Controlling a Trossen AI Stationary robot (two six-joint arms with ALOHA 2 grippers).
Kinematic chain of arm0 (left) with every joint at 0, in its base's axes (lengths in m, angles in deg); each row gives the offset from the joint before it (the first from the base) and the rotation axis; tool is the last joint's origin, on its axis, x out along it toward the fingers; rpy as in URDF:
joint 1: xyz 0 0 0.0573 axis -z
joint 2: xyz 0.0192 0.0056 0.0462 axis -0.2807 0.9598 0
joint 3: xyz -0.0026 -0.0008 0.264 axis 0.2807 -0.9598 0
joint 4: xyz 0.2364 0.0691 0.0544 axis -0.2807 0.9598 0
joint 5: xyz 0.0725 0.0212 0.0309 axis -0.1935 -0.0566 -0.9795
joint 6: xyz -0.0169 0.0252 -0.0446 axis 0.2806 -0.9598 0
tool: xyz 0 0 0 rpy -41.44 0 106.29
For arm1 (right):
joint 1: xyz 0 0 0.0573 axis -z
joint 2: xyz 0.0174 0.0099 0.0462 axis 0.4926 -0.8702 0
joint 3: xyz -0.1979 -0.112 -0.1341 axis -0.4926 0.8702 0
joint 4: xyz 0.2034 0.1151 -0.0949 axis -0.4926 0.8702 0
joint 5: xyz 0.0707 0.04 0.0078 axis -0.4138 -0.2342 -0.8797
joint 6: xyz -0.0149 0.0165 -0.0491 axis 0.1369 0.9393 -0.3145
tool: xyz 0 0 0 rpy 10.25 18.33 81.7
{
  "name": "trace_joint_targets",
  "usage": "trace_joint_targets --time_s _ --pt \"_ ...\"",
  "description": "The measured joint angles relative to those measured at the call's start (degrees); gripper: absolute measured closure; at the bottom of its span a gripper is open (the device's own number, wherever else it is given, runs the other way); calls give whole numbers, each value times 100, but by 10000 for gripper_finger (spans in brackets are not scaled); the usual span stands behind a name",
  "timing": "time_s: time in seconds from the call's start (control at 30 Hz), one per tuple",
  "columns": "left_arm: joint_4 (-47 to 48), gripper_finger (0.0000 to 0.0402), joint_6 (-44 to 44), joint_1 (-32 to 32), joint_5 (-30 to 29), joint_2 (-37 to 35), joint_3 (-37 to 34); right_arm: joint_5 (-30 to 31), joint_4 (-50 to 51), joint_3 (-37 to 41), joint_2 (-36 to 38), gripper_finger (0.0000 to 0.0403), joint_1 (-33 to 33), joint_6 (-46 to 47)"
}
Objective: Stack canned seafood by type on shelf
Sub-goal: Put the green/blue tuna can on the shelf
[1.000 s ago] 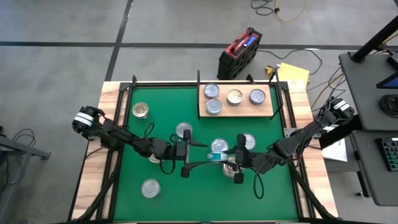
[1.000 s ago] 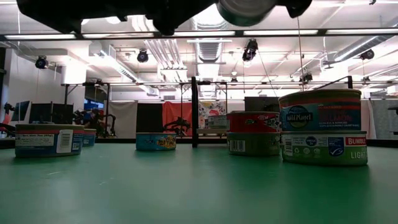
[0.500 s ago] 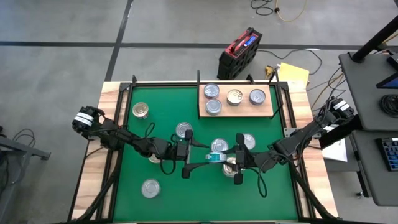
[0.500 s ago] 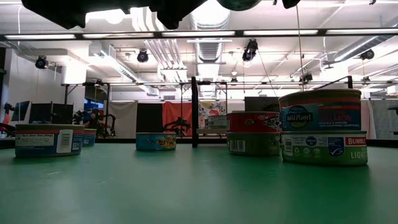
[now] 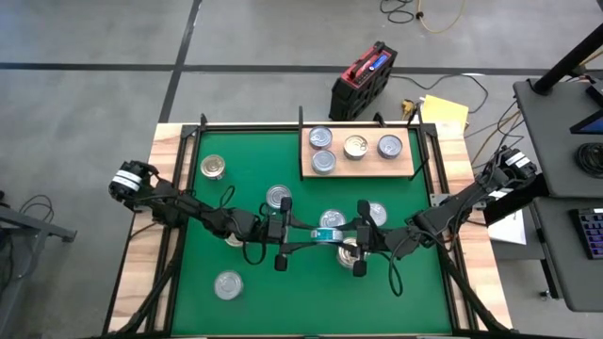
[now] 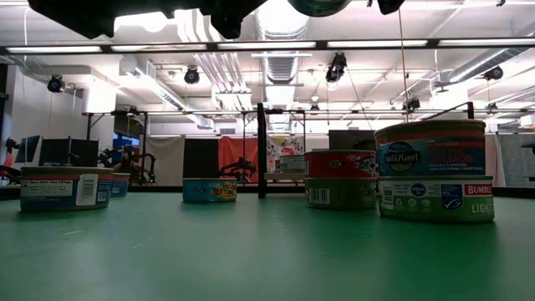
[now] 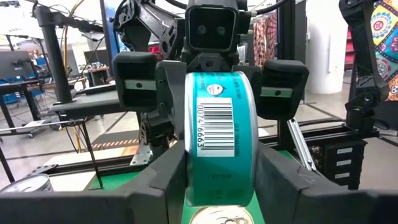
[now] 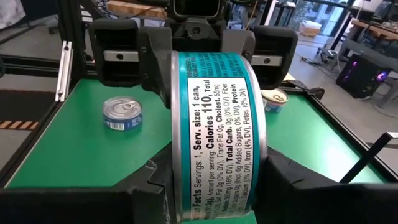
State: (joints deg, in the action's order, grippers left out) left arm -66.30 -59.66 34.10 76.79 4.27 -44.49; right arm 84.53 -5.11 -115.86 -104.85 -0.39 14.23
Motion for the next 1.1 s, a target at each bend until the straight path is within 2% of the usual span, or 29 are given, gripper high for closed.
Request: trace_joint_targets --time_s 0.23,0.3,0.43,0.57,0.7,0.87,1.1 --pt "-29 271 120 0 -28 0 1 -20 2 0 -6 276 16 92" --pt "10 244 175 2 -130 0 44 -35 -2 0 -6 276 26 89" --pt "67 165 31 -14 -270 4 156 -60 12 0 -15 276 66 74" --pt "115 142 -96 -17 -265 4 192 -87 11 0 -15 274 80 61" --pt "148 178 -157 -20 -246 4 186 -81 19 0 -15 272 80 54" --pt "215 275 -128 -16 -228 4 181 -21 21 0 -15 265 82 52" --pt "224 276 231 -22 -296 4 170 -37 -24 0 -13 252 82 200"
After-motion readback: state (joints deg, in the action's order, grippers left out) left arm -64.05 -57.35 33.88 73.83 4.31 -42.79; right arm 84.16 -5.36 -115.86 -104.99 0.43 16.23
